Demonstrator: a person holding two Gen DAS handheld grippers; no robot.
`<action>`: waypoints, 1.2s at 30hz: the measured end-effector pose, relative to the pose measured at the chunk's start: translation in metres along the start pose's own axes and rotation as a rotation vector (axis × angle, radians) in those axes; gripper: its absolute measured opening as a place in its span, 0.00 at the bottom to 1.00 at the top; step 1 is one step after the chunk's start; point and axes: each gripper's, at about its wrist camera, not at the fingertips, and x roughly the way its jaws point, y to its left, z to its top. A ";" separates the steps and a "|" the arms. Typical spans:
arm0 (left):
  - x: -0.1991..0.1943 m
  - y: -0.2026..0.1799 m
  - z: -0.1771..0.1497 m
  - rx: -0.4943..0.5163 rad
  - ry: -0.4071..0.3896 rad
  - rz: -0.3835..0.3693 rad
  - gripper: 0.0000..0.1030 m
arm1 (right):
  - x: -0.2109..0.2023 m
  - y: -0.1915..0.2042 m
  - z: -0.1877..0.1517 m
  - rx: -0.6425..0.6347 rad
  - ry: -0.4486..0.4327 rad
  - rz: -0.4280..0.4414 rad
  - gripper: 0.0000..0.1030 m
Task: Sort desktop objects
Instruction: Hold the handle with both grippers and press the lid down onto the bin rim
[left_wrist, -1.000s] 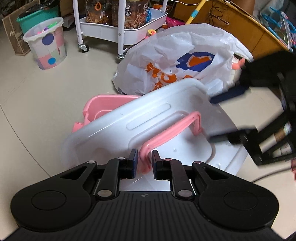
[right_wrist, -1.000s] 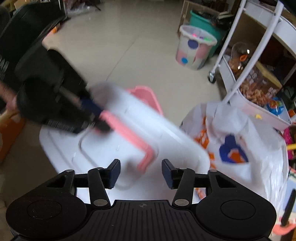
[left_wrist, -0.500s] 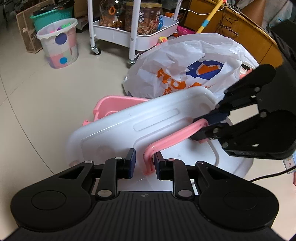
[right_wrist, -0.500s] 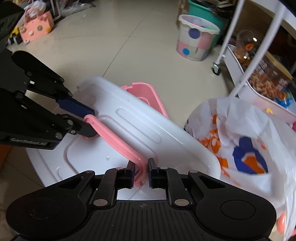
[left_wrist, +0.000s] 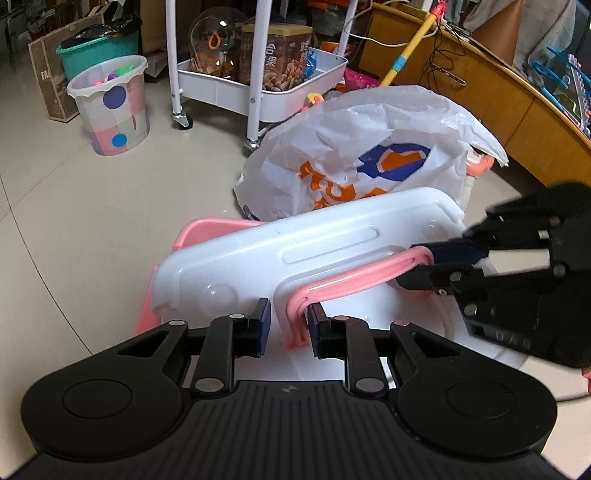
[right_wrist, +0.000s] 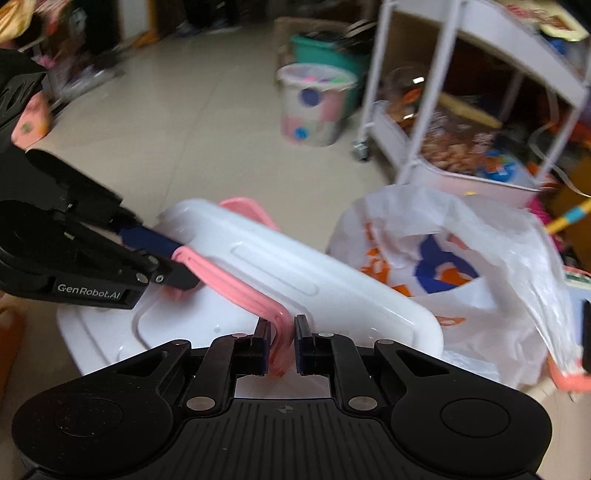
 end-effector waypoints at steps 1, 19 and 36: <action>-0.001 0.000 0.001 0.002 -0.011 0.010 0.22 | -0.001 0.003 -0.003 0.021 -0.015 -0.006 0.11; 0.020 0.021 0.005 -0.027 0.037 -0.024 0.22 | 0.014 0.026 -0.018 -0.061 -0.046 -0.049 0.09; 0.047 0.029 0.017 0.112 -0.052 -0.111 0.22 | 0.018 0.017 -0.030 -0.009 -0.030 -0.037 0.10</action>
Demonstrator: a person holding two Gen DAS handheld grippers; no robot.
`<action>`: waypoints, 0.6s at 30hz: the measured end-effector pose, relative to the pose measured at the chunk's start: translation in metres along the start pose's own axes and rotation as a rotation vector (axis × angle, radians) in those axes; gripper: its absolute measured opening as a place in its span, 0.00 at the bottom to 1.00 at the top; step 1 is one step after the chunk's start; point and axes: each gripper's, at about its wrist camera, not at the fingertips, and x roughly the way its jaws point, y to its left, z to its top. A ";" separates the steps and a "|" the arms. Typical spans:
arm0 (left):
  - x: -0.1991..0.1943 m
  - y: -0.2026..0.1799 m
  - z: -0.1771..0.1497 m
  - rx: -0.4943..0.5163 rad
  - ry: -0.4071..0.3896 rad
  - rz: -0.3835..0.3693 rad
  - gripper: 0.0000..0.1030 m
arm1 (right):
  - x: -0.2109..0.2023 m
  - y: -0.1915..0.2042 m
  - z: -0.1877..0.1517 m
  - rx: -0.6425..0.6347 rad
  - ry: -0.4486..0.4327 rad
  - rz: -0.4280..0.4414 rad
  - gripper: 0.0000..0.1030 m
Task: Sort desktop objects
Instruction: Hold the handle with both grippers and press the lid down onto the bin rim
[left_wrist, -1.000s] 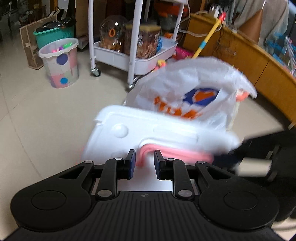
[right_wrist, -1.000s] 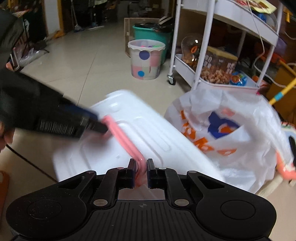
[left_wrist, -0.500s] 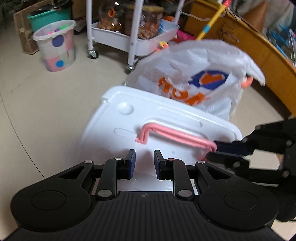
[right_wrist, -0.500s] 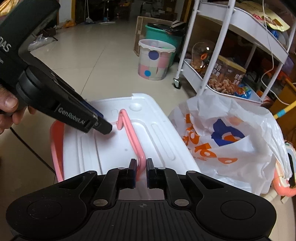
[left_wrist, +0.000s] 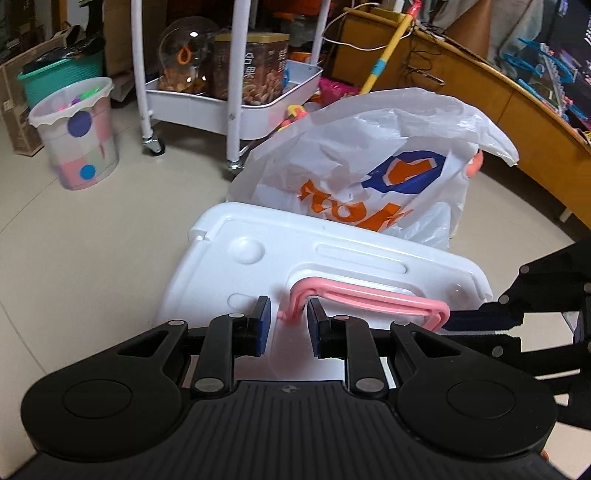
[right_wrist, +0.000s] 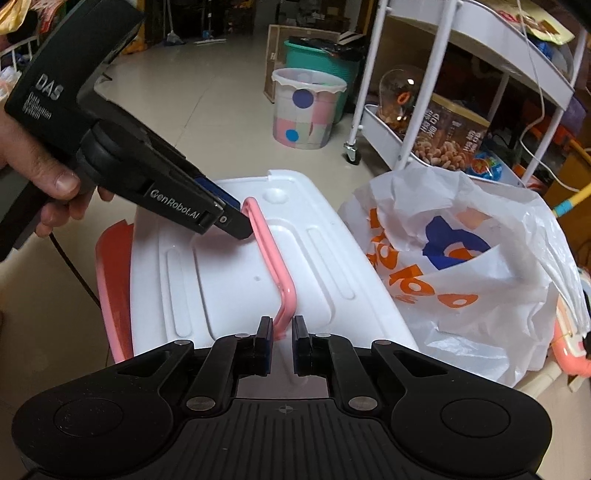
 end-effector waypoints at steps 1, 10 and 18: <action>0.000 0.000 0.000 -0.002 0.000 -0.004 0.22 | 0.000 -0.002 0.000 0.017 -0.004 -0.002 0.10; 0.001 -0.006 0.002 0.077 -0.003 -0.007 0.26 | 0.009 -0.018 0.005 0.111 -0.037 0.010 0.19; 0.009 -0.008 0.008 0.155 -0.001 -0.023 0.33 | 0.023 -0.016 0.006 0.101 -0.027 0.049 0.19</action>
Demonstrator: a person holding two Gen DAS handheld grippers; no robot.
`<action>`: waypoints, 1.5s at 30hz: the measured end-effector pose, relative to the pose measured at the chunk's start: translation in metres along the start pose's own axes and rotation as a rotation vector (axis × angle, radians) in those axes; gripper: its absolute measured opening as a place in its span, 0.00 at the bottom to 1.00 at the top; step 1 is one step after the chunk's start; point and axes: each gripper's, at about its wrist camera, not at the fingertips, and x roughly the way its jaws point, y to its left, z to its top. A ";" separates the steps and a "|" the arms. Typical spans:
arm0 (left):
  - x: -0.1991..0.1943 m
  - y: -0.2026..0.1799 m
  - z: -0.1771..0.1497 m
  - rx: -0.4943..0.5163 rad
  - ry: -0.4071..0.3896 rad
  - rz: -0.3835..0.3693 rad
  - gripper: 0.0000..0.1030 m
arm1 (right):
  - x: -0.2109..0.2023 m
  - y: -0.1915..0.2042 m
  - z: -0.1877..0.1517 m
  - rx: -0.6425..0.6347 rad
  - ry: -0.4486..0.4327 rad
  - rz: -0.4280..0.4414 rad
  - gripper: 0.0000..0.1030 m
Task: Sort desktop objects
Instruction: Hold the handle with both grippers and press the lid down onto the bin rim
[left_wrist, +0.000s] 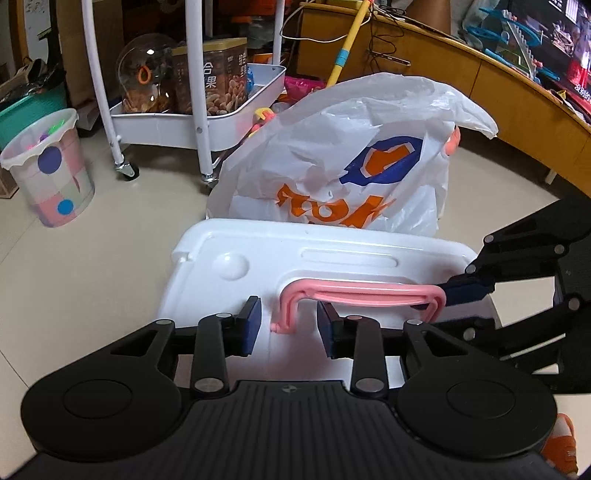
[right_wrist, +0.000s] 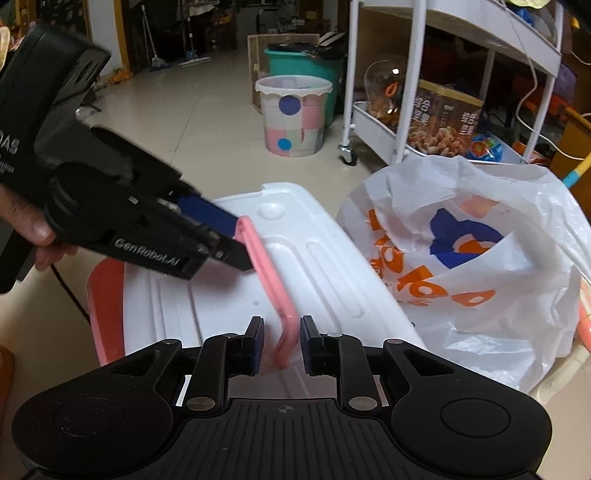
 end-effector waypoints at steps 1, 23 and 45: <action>0.001 0.000 0.000 0.003 -0.004 0.001 0.32 | 0.001 0.000 0.000 0.005 0.000 0.000 0.19; -0.020 -0.010 -0.013 -0.064 0.004 0.065 0.10 | 0.000 0.009 0.001 0.006 0.040 -0.035 0.08; -0.036 -0.010 -0.025 -0.124 0.018 0.042 0.09 | -0.005 0.008 0.004 0.006 0.046 -0.028 0.08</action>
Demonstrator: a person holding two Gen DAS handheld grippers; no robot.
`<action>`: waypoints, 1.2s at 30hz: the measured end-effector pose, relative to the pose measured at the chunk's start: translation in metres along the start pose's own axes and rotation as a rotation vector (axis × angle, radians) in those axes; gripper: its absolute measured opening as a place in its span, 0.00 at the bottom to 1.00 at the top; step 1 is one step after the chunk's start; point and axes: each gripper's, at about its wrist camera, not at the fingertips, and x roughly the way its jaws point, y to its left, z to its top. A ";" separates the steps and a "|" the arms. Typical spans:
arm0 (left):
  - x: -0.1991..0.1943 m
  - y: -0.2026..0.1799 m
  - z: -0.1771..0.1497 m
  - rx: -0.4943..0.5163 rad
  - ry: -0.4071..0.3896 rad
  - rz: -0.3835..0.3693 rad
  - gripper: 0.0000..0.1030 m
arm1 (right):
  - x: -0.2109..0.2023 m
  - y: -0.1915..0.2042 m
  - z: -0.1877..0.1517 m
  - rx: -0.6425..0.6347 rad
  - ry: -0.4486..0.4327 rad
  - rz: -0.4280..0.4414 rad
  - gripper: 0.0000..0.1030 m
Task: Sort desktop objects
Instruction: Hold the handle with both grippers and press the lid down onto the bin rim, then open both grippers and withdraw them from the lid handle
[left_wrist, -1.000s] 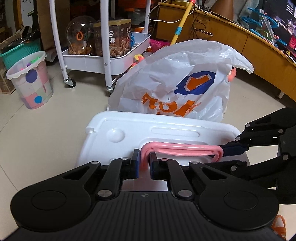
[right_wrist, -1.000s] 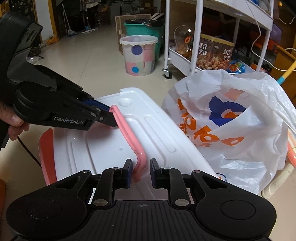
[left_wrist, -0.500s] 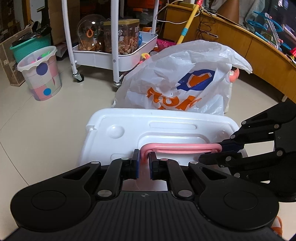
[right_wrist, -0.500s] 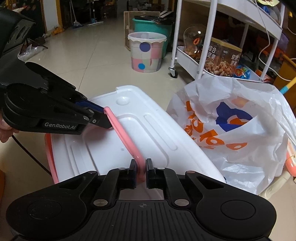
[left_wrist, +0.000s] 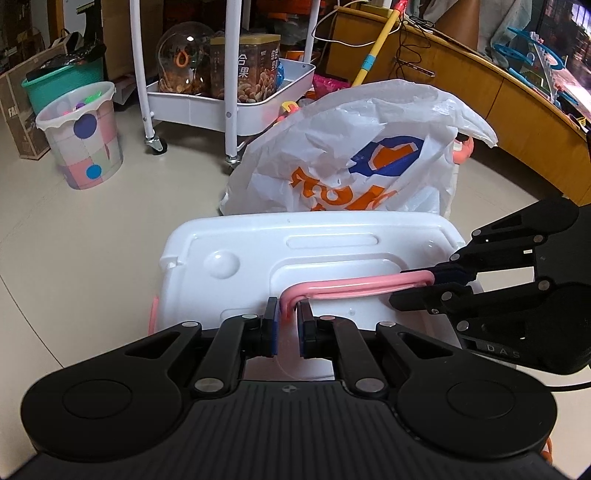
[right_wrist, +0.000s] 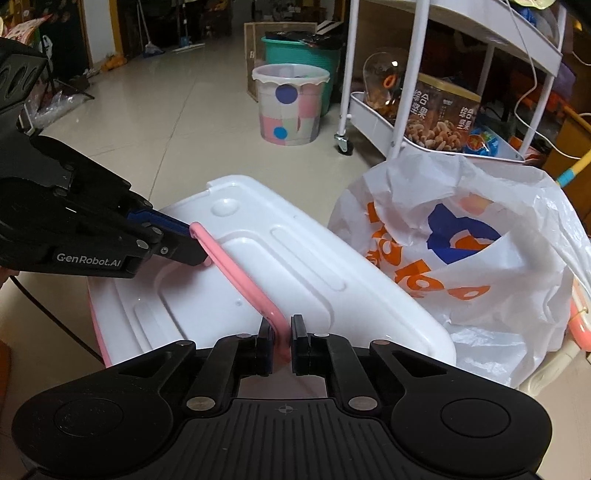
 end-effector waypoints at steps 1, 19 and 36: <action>0.000 -0.001 -0.002 -0.002 0.006 0.001 0.09 | -0.001 0.000 -0.002 0.006 0.001 0.007 0.08; 0.001 -0.015 -0.022 -0.016 0.054 0.031 0.10 | -0.004 0.008 -0.021 0.092 0.022 0.014 0.21; -0.045 -0.030 -0.034 -0.165 0.007 0.159 0.66 | -0.060 0.040 -0.036 0.330 -0.041 -0.170 0.46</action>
